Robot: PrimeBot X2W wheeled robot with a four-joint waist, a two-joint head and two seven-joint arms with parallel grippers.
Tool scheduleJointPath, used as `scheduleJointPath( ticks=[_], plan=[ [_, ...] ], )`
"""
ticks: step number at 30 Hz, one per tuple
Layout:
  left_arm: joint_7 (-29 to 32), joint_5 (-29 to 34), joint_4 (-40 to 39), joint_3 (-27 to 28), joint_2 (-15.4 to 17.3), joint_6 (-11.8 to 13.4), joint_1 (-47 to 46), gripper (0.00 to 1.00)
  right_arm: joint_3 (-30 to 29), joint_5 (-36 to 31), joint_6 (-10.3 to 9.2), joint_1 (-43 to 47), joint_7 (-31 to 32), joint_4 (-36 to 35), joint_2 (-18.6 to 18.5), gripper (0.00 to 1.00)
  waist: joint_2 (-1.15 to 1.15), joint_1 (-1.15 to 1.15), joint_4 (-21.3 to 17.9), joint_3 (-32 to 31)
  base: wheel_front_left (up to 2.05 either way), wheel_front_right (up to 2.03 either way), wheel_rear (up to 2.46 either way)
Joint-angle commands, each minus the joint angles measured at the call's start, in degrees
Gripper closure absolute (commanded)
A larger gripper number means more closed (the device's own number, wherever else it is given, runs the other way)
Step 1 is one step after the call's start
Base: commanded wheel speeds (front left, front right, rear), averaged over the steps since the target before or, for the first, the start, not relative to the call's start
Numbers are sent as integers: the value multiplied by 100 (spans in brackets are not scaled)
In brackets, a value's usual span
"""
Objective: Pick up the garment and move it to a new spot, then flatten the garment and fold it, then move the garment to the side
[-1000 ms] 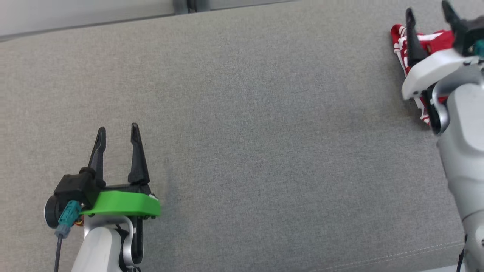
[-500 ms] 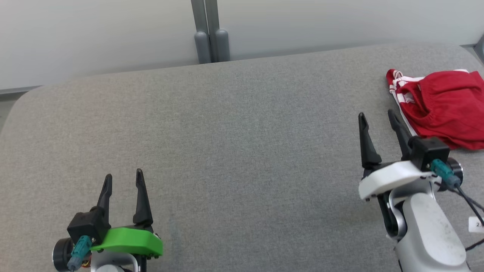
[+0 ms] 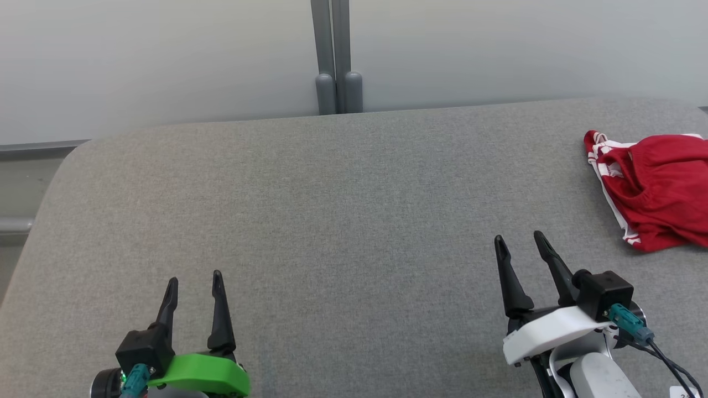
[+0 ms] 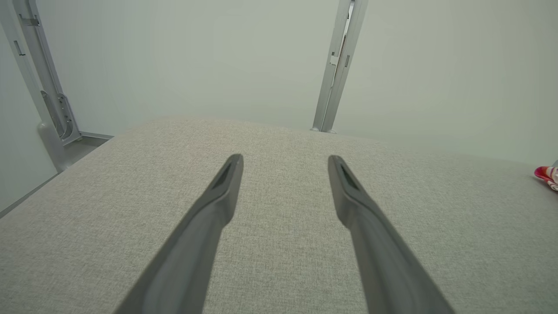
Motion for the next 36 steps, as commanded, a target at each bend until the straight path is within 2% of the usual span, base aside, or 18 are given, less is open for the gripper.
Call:
scheduleJointPath(
  ticks=[1,14,15,19,36],
  plan=[
    [-14,35,27,-14,-13,-19,77,0,5,24,-6,101,-24,-30,-7,0,0,1,5,-17,0,0,0],
    [-14,86,84,-99,-32,-79,143,0,-64,104,-5,216,-24,-30,-6,0,0,1,15,-102,0,0,0],
    [0,85,89,-99,-25,-60,81,100,-55,74,-1,152,0,-8,-1,100,0,1,16,-104,0,0,0],
    [35,77,269,-102,-38,-59,143,100,-41,78,0,268,4,159,8,100,0,1,16,-107,0,0,0],
    [501,-1556,251,257,-53,-311,-38,100,-234,1858,-1,199,402,107,-60,100,0,1,12,-86,0,0,0]
  ],
)
